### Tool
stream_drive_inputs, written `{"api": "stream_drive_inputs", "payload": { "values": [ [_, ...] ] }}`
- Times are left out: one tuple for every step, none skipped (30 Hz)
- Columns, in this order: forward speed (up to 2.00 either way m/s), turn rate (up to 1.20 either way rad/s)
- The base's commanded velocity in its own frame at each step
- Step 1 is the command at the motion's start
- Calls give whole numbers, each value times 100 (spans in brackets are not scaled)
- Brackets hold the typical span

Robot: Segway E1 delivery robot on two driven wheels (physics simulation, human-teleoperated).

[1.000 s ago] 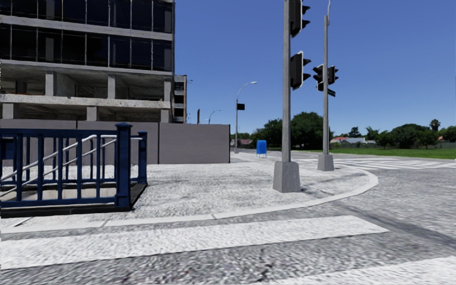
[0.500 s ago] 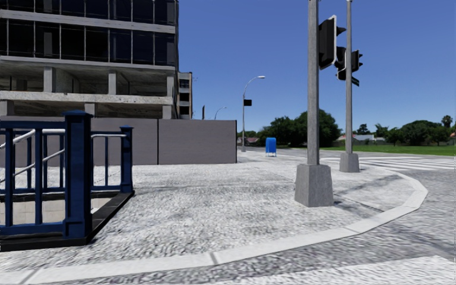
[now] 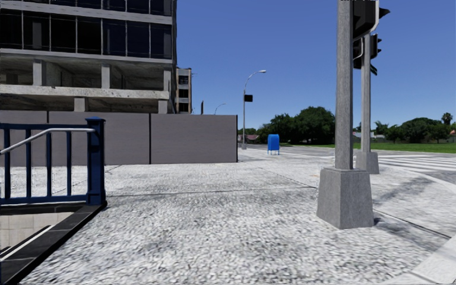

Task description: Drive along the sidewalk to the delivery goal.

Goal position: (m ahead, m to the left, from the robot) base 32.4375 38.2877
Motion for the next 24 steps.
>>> {"api": "stream_drive_inputs", "payload": {
  "values": [
    [157,0],
    [157,0],
    [157,0],
    [157,0],
    [157,0],
    [157,0],
    [157,0],
    [157,0],
    [157,0],
    [157,0],
    [157,0],
    [157,0],
    [157,0],
    [157,0],
    [157,0],
    [157,0],
    [157,0],
    [157,0],
    [157,0],
    [157,0],
    [157,0],
    [157,0],
    [157,0],
    [157,0]
  ]
}}
